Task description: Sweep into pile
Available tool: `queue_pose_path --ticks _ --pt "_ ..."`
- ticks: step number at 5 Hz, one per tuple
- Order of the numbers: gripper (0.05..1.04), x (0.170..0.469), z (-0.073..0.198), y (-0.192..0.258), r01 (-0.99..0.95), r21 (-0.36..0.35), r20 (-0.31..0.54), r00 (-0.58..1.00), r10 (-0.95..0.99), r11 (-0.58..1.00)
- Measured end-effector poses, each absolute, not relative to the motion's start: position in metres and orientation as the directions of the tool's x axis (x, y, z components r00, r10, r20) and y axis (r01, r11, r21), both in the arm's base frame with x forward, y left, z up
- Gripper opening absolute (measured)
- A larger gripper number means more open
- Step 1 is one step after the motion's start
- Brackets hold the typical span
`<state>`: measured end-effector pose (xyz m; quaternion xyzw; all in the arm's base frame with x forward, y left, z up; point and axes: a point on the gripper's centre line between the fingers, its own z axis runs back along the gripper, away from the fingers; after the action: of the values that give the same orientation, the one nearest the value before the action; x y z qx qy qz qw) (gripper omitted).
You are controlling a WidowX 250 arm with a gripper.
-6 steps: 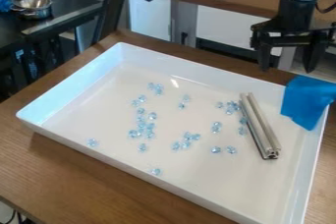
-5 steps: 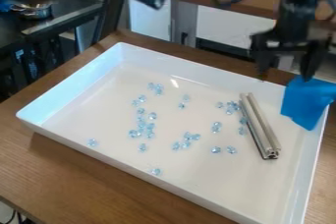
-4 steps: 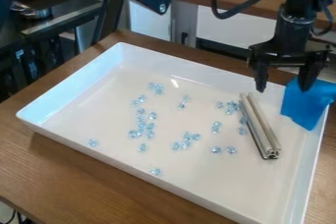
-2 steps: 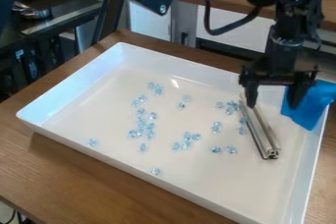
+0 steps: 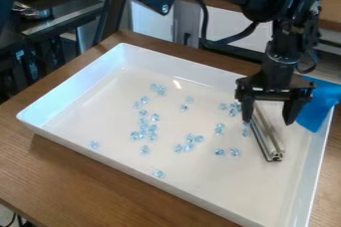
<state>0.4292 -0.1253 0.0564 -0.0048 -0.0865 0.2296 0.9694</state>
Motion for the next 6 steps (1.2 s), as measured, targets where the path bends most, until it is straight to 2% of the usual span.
queue_pose_path --ticks 1,2,3,6 --pt "0.970 0.431 0.056 -0.125 -0.450 -0.054 0.179 0.874 0.452 0.891" --pt "0.696 0.432 0.055 -0.124 -0.455 -0.059 0.183 0.870 0.458 0.889" --pt "0.374 0.430 0.052 -0.125 -0.465 -0.060 0.178 0.866 0.468 0.883" --pt "0.349 0.415 0.047 -0.112 -0.456 -0.087 0.158 0.872 0.464 0.886"
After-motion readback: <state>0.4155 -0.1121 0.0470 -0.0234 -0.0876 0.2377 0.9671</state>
